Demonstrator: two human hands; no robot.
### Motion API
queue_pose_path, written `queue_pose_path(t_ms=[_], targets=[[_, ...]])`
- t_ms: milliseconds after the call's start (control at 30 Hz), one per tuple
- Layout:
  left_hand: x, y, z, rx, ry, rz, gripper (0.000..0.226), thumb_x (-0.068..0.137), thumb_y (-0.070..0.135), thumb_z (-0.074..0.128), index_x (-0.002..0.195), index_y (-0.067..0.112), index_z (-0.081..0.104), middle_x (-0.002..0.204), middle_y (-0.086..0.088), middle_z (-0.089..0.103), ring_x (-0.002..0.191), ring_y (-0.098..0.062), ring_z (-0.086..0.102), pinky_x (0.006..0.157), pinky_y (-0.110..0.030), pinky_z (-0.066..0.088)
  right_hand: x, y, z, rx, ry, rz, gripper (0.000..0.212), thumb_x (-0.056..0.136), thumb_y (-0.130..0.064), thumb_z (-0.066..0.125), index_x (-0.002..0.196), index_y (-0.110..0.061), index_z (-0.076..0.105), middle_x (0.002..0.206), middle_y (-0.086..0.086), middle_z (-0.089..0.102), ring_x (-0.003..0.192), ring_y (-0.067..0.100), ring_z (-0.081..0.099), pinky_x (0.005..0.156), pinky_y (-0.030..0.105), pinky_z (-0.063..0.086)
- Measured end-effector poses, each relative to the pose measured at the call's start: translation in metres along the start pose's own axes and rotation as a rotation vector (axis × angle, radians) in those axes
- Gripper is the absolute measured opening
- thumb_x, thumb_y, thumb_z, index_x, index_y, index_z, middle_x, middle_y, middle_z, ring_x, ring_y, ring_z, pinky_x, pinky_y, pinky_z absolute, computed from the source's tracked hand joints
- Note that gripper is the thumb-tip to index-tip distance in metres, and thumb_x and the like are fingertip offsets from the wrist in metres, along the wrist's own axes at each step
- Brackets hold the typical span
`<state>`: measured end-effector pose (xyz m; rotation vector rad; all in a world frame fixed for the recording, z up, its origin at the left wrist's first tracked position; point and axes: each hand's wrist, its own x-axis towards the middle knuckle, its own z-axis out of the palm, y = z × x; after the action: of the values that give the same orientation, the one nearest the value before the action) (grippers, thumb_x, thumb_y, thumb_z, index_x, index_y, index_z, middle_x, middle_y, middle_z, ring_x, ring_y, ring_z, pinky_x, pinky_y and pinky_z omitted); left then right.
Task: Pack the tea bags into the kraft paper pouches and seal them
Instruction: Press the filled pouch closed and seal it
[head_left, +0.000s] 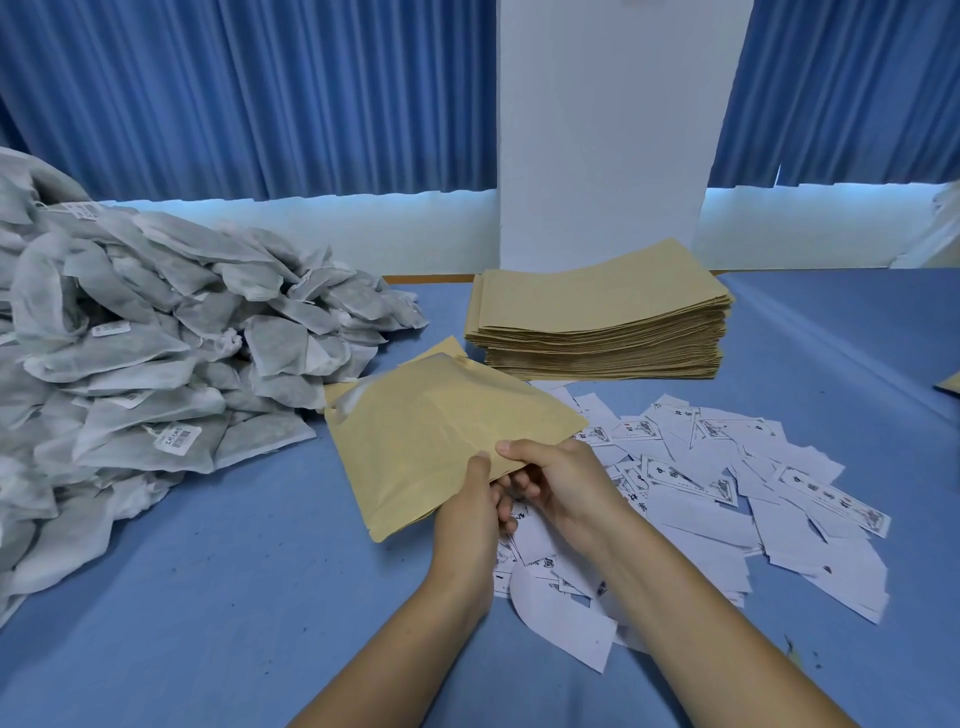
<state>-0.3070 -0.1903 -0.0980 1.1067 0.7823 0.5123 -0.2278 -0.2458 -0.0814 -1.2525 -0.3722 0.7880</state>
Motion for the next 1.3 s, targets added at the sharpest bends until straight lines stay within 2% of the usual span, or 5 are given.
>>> queue_pose_path(t_ms=[333,567,733,900,1300], targets=[[-0.006,0.0,0.001,-0.171,0.108,0.081,0.036,0.095,0.043,0.045,0.068,0.017,0.043,0.049,0.006,0.027,0.042,-0.011,0.025,0.046,-0.027,0.024,0.004,-0.004,0.001,-0.008,0.281,-0.111,0.026,0.095,-0.014,0.05,0.07,-0.009,0.047,0.046,0.004,0.043,0.041,0.014,0.034,0.048,0.027,0.028],[-0.003,0.002,0.002,-0.141,0.025,0.068,0.036,0.099,0.032,0.042,0.072,0.012,0.054,0.042,0.007,0.044,0.034,-0.006,0.035,0.035,-0.017,0.028,-0.003,0.009,0.013,-0.085,0.085,-0.107,0.023,0.089,-0.009,0.06,0.068,-0.005,0.053,0.045,0.007,0.041,0.038,0.021,0.045,0.04,0.023,0.037],[-0.009,0.002,-0.001,-0.182,0.094,0.138,0.031,0.093,0.03,0.048,0.065,0.019,0.043,0.047,0.007,0.028,0.04,-0.008,0.025,0.037,-0.02,0.022,0.001,0.002,0.008,-0.027,0.146,-0.132,0.014,0.09,-0.01,0.061,0.078,-0.006,0.056,0.049,0.001,0.042,0.045,0.016,0.037,0.046,0.022,0.034],[-0.011,0.004,-0.002,-0.236,0.115,0.171,0.021,0.095,0.021,0.05,0.074,0.019,0.046,0.046,0.012,0.039,0.038,-0.005,0.034,0.037,-0.016,0.029,0.0,-0.002,0.006,-0.011,0.15,-0.097,0.019,0.089,-0.015,0.063,0.072,-0.009,0.055,0.048,0.001,0.043,0.042,0.012,0.036,0.043,0.022,0.027],[-0.006,0.009,-0.028,-0.018,0.056,0.204,0.048,0.093,0.026,0.051,0.047,0.024,0.034,0.051,0.001,0.028,0.042,-0.011,0.025,0.039,-0.021,0.022,-0.003,-0.003,0.003,0.038,0.028,-0.01,0.01,0.086,-0.01,0.065,0.081,-0.006,0.058,0.054,0.001,0.049,0.042,0.01,0.039,0.039,0.017,0.032]])
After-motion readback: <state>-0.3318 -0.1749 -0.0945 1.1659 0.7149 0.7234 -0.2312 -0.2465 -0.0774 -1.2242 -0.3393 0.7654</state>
